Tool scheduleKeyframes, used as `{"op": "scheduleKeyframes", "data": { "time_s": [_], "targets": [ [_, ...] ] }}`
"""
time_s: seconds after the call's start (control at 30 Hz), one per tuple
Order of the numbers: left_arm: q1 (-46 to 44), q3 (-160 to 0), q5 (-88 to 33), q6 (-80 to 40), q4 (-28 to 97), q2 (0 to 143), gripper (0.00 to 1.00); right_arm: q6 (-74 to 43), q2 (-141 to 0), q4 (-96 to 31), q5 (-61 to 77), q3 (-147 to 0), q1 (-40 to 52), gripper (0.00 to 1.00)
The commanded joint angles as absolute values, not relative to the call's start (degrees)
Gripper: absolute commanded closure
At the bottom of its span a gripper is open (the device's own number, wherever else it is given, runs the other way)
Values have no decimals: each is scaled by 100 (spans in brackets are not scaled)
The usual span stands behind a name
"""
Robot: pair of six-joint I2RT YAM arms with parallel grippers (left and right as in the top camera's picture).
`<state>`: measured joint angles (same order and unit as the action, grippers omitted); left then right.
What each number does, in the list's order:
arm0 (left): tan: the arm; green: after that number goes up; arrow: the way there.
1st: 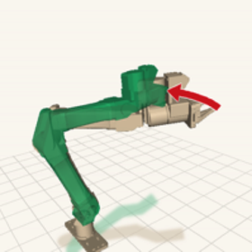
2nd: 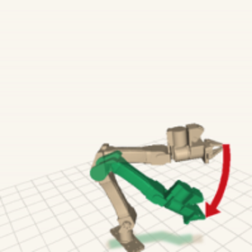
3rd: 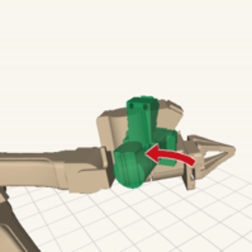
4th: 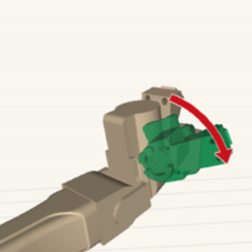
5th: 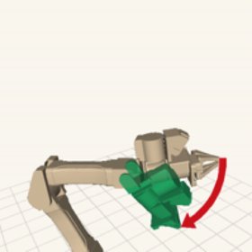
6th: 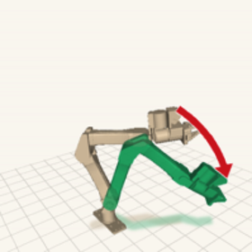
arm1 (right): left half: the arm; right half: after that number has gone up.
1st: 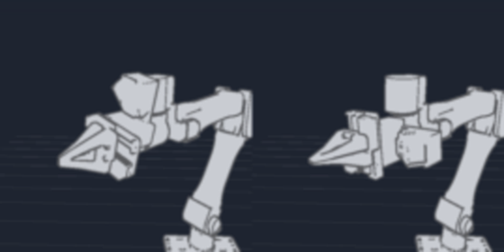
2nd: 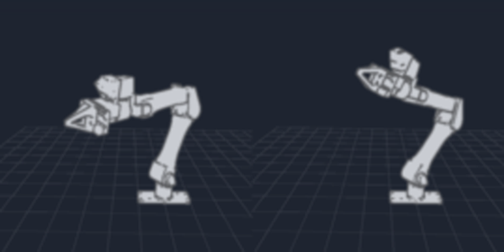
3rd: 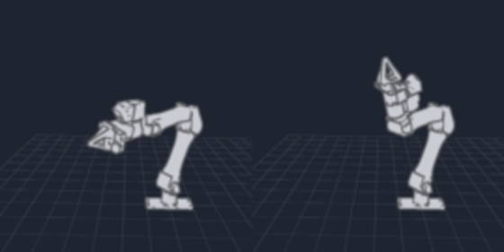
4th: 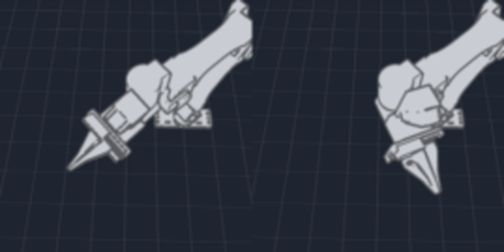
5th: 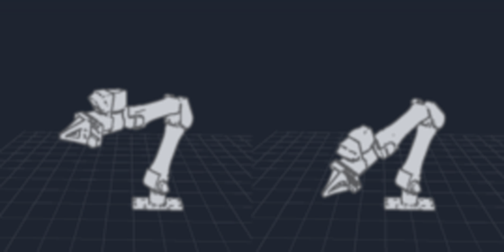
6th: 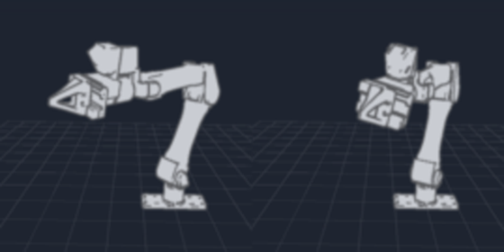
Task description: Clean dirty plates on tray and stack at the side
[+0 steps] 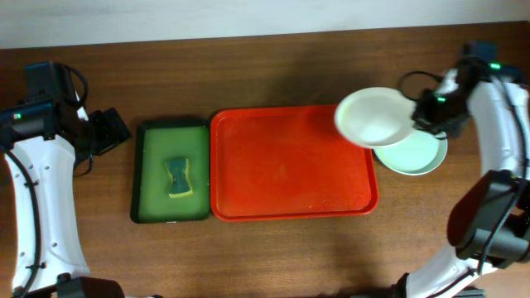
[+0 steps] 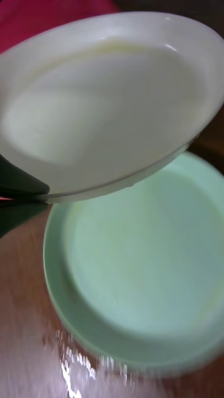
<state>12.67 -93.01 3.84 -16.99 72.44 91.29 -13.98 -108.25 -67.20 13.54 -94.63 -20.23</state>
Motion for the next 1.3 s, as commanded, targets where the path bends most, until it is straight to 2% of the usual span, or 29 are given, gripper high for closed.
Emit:
{"op": "scheduleKeyframes", "data": {
  "time_s": [0.0, 0.07, 0.2, 0.33, 0.37, 0.4, 0.43, 0.57, 0.8, 0.83, 0.87, 1.27],
  "targets": [
    [1282, -9343, 366, -1756, 7234, 9063, 1, -1243, -10610, -6746, 1610, -9467, -3068, 96],
    [1282, -9343, 366, -1756, 7234, 9063, 1, -1243, -10613, -6764, 1275, -9249, -3496, 96],
    [1280, -9343, 366, -1756, 7234, 9063, 1, -1243, -10617, -5986, 982, -8302, -3301, 96],
    [1282, -9343, 366, -1756, 7234, 9063, 1, -1243, -10617, -5756, 987, -8062, -3111, 96],
    [1282, -9343, 366, -1756, 7234, 9063, 1, -1243, -10619, -5760, 987, -8062, -3072, 91],
    [1282, -9343, 366, -1756, 7236, 9063, 1, -1240, -10619, -5765, 987, -8062, -3022, 72],
    [1282, -9343, 366, -1756, 7234, 9063, 1, -1234, -10619, -5791, 985, -8062, -2963, 44],
    [1280, -9343, 366, -1756, 7234, 9063, 1, -552, -10586, -5959, 1004, -8068, -2589, 38],
    [1282, -9343, 366, -1756, 7234, 9063, 1, -47, -10580, -6086, 1009, -8066, -596, 34],
    [1282, -9343, 366, -1756, 7234, 9063, 1, 132, -10580, -6053, 987, -8066, -303, 27],
    [1282, -9343, 366, -1756, 7234, 9063, 1, 128, -10580, -6062, 982, -8066, -156, 2],
    [1282, -9343, 366, -1756, 7234, 9063, 1, 130, -10580, -6060, 982, -8066, 36, 2]
  ]
}}
